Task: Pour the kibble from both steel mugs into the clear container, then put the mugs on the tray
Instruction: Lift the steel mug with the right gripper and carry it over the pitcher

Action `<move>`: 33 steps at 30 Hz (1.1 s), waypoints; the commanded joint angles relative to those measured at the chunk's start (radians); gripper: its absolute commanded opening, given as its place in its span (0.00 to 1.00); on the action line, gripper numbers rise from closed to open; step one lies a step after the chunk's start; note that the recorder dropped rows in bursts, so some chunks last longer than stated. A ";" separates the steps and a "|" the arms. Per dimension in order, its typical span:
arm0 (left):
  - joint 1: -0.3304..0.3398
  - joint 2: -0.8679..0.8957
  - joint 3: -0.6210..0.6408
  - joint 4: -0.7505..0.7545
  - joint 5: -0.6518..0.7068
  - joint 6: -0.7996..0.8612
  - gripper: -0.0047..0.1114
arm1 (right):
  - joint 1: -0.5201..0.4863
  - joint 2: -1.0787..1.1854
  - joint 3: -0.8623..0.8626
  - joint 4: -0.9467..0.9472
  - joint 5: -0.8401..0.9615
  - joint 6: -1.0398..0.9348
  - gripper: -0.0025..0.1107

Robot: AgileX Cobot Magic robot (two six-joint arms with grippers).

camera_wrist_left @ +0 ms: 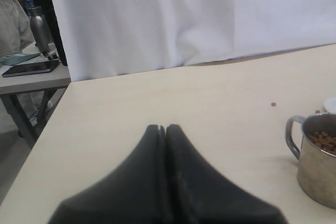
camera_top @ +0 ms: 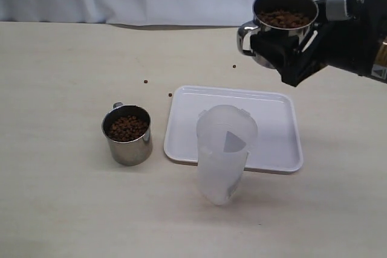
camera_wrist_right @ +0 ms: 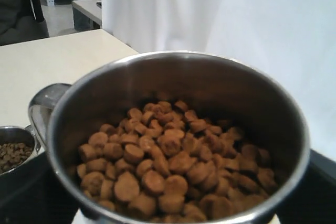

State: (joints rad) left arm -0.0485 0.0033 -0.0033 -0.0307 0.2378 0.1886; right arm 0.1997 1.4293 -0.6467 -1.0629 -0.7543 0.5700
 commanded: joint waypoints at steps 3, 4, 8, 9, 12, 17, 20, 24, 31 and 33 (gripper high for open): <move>-0.008 -0.003 0.003 -0.008 -0.006 -0.002 0.04 | 0.002 -0.133 0.115 0.029 -0.026 -0.064 0.07; -0.008 -0.003 0.003 -0.008 -0.006 -0.002 0.04 | 0.002 -0.147 0.131 0.027 -0.028 -0.075 0.07; -0.008 -0.003 0.003 -0.008 -0.006 -0.002 0.04 | 0.002 -0.182 0.178 0.027 -0.030 -0.140 0.07; -0.008 -0.003 0.003 -0.006 -0.008 -0.002 0.04 | 0.002 -0.186 0.185 0.027 -0.033 -0.158 0.07; -0.008 -0.003 0.003 -0.006 -0.010 -0.002 0.04 | 0.002 -0.188 0.190 0.036 -0.047 -0.175 0.07; -0.008 -0.003 0.003 -0.006 -0.010 -0.002 0.04 | 0.002 -0.188 0.190 0.098 -0.063 -0.299 0.07; -0.008 -0.003 0.003 -0.006 -0.010 -0.002 0.04 | 0.002 -0.188 0.190 0.150 -0.097 -0.348 0.07; -0.008 -0.003 0.003 -0.006 -0.010 -0.002 0.04 | 0.002 -0.183 0.169 0.161 -0.122 -0.402 0.07; -0.008 -0.003 0.003 -0.006 -0.010 -0.002 0.04 | 0.002 -0.095 0.129 0.158 -0.166 -0.402 0.07; -0.008 -0.003 0.003 -0.006 -0.010 -0.002 0.04 | 0.002 -0.053 0.115 0.158 -0.172 -0.402 0.07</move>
State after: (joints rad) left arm -0.0485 0.0033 -0.0033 -0.0307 0.2378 0.1886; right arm 0.1997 1.3296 -0.5053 -0.9260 -0.8859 0.1779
